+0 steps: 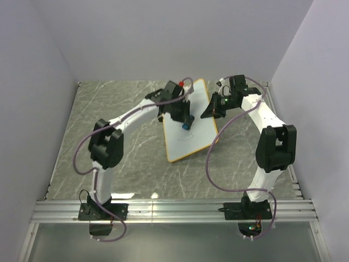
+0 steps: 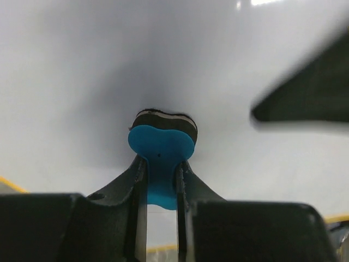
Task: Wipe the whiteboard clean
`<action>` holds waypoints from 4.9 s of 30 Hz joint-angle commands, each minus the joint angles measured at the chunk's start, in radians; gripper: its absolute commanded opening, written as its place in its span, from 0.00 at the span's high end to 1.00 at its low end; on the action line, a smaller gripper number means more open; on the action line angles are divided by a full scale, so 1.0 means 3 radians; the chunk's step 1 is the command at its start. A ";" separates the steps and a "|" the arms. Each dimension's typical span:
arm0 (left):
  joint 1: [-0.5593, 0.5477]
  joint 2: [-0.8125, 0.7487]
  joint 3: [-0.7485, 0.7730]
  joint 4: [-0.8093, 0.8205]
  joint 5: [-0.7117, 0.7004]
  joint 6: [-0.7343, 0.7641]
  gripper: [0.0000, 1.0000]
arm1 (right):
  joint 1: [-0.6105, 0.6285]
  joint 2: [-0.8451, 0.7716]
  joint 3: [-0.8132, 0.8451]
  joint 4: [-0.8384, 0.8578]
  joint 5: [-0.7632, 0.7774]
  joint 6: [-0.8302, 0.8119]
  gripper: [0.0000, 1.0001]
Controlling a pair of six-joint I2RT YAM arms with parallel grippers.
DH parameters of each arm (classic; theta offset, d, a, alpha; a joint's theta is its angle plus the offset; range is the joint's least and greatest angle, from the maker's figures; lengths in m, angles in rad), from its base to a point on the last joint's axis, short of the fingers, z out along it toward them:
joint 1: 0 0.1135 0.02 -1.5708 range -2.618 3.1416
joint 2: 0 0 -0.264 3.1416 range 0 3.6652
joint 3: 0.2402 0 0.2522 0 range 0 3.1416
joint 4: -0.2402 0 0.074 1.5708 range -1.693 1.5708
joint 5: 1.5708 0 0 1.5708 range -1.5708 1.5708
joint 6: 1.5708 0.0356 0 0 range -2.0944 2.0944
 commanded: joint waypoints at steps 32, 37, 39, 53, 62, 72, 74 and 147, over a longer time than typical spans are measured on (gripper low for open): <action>-0.0276 -0.0745 -0.1220 0.0688 0.0203 -0.0530 1.00 | 0.0245 0.0163 0.0084 -0.0559 0.0360 0.0195 1.00; -0.0241 -0.0561 -0.1332 0.0509 -0.0073 -0.0484 1.00 | 0.0245 0.0153 0.0063 -0.0548 0.0370 0.0185 1.00; -0.0175 -0.0515 -0.1373 0.0488 -0.0145 -0.0479 1.00 | 0.0250 0.0153 0.0048 -0.0538 0.0370 0.0180 1.00; -0.0173 -0.0279 -0.0770 0.0253 -0.0044 -0.0325 1.00 | 0.0245 0.0178 0.0012 -0.0492 0.0350 0.0195 1.00; -0.0557 -0.0647 -0.1016 0.0693 0.0161 -0.0740 1.00 | 0.0240 0.0229 0.0048 -0.0467 0.0319 0.0247 1.00; -0.0563 -0.0607 -0.1199 0.0661 -0.0216 -0.0842 1.00 | 0.0245 0.0250 0.0043 -0.0456 0.0309 0.0272 1.00; -0.0527 -0.0596 -0.1454 0.0723 -0.0304 -0.0888 1.00 | 0.0250 0.0265 0.0089 -0.0502 0.0319 0.0247 1.00; 0.0936 -0.1450 -0.2856 -0.0059 -0.1322 -0.0694 0.30 | -0.0016 0.0945 0.1797 -0.0144 0.0385 0.0897 0.00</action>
